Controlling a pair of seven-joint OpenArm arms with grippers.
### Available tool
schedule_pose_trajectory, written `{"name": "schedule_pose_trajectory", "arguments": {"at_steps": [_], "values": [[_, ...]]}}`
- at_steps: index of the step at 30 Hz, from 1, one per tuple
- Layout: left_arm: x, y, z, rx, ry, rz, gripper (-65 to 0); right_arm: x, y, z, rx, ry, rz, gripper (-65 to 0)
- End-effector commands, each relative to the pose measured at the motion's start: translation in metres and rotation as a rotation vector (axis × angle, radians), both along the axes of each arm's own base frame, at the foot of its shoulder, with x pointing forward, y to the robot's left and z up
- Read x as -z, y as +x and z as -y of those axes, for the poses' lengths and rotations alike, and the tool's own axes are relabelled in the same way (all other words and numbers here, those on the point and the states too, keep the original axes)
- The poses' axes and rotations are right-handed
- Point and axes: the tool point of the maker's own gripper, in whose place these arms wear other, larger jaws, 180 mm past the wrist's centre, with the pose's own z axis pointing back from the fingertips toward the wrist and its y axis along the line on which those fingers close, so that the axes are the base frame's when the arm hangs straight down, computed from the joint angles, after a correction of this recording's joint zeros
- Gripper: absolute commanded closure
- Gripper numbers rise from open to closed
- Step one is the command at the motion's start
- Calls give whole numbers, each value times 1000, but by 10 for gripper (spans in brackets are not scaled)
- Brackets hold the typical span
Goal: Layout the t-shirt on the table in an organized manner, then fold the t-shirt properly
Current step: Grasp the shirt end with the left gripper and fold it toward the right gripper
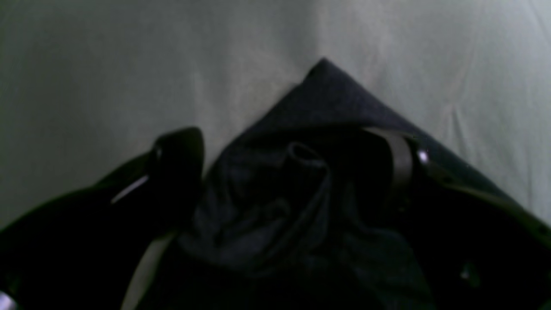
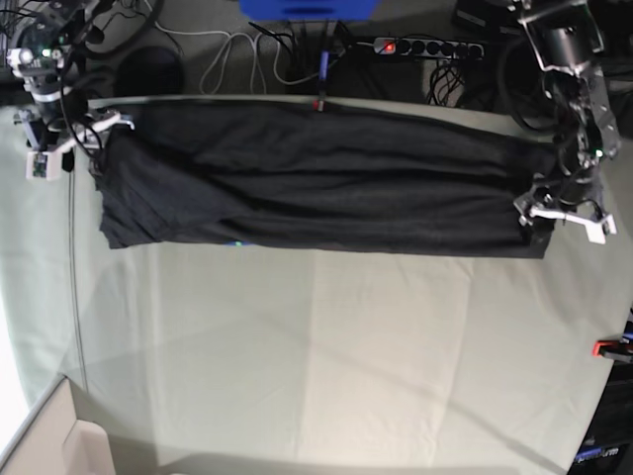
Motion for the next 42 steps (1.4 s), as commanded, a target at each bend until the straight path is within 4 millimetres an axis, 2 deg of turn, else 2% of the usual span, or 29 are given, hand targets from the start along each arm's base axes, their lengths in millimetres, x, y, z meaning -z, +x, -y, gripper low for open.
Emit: {"name": "schedule_pose_trajectory", "arguments": {"at_steps": [1,4,8,14,16,21,24,25,29,32,37,42], "values": [[8,-7,4,15,-17,-53,-525,-11,5,4,-2,-18,41,-331],[15,-17,10,15,-29,-73,-525,-11,6,3,-5,-17,43,-331],[14,-17,13,19,-30,-66,-522,-10,11,-6,-30,-7,46,-331],[24,-26,22,52,-64,-149,-501,-10,14,-11,-47,-1,49,-331],[24,-26,22,51,-64,-149,-429,-10,14,-12,-48,1,48,-331],[23,-24,22,50,-69,-144,-154,-9,17,-17,-63,6,50,-331],[17,-20,21,52,-61,-127,-24,-6,15,-25,-85,17,38,-331],[12,-16,21,57,-54,-115,0,-5,16,-29,-97,22,37,-331],[-22,2,18,80,2,-26,-1,-4,19,-37,-120,31,38,-331],[-44,3,21,99,40,26,0,-4,19,-37,-120,31,38,-331],[-72,4,38,127,68,103,0,-4,21,-41,-131,35,40,-331],[-92,3,68,146,52,171,0,-4,22,-41,-131,35,42,-331]]}}
